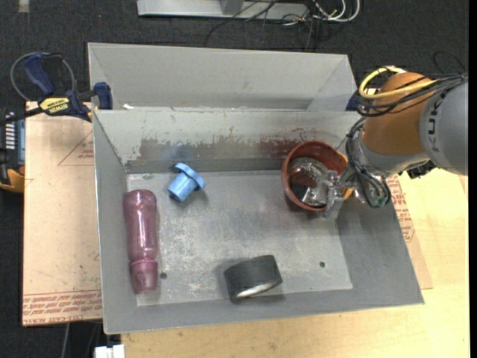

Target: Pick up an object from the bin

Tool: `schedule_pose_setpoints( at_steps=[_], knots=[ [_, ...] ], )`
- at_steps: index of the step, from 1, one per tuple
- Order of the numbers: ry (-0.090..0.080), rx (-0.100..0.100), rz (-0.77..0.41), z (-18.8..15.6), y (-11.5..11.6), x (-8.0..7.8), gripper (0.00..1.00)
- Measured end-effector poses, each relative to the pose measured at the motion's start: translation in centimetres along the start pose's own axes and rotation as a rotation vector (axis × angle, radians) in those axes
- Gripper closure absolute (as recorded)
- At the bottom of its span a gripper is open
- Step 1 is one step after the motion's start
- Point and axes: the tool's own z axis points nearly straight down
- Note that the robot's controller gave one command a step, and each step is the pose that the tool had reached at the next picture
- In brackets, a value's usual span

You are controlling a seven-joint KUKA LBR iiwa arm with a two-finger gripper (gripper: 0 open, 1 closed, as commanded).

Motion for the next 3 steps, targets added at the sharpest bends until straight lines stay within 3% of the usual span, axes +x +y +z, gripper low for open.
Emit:
schedule_pose_setpoints(
  at_steps=[1,2,3],
  knots=[
    [0.002,0.007,0.033,0.3,1.8,-0.9,1.00],
    [0.002,0.002,0.000,-7.2,1.4,0.7,1.00],
    [0.011,0.000,0.004,-10.5,2.0,0.6,1.00]
  ],
)
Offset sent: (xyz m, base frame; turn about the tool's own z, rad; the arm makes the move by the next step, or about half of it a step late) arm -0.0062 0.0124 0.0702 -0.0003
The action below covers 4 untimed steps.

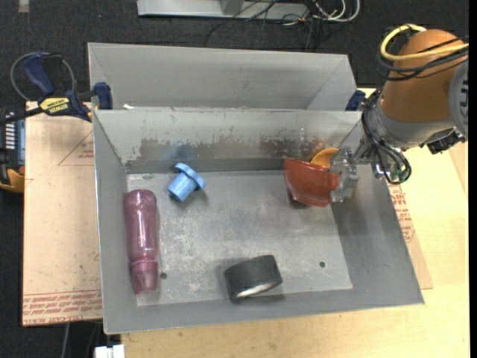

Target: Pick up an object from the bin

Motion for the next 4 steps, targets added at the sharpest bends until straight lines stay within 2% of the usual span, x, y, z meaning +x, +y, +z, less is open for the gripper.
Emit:
schedule_pose_setpoints(
  at_steps=[1,2,3,4],
  knots=[
    [-0.003,0.001,-0.523,3.9,1.8,1.2,1.00],
    [-0.010,0.000,-0.193,4.2,1.6,0.1,0.00],
    [-0.016,0.001,0.013,3.0,1.5,-0.5,0.00],
    [-0.014,-0.001,-0.086,9.4,4.6,-1.5,0.00]
  ],
)
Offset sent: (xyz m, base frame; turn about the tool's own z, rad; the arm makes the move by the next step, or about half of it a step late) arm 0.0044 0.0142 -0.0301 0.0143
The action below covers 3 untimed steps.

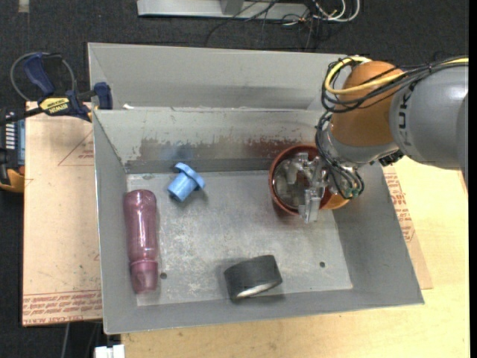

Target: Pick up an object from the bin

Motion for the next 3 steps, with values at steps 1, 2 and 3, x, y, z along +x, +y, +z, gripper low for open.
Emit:
schedule_pose_setpoints(
  at_steps=[1,2,3],
  knots=[
    [-0.018,0.005,0.067,1.3,-0.3,-1.0,1.00],
    [-0.018,0.006,0.068,1.3,-0.4,-1.0,1.00],
    [-0.021,0.003,0.088,1.4,-1.7,-0.7,1.00]
  ],
)
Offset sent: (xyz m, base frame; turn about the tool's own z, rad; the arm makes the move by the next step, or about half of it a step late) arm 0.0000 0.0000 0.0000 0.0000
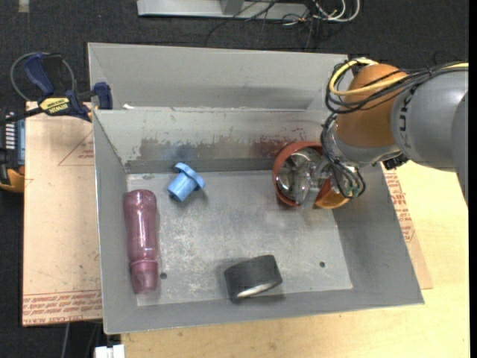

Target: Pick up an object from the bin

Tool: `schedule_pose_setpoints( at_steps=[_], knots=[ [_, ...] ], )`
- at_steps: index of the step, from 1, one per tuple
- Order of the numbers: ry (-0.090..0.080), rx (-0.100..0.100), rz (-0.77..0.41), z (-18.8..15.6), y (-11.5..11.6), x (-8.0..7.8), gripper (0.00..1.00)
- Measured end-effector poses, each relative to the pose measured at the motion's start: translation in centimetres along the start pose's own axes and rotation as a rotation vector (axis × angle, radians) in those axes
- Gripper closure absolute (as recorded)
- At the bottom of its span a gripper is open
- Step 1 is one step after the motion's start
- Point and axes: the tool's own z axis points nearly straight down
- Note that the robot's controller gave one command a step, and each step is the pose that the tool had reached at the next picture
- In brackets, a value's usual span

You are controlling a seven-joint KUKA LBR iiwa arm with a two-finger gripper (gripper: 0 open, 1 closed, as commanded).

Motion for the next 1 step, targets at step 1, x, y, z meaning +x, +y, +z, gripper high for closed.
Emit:
schedule_pose_setpoints(
  at_steps=[1],
  knots=[
    [-0.008,0.000,-0.185,0.07,-2.49,3.57,1.00]
  ],
)
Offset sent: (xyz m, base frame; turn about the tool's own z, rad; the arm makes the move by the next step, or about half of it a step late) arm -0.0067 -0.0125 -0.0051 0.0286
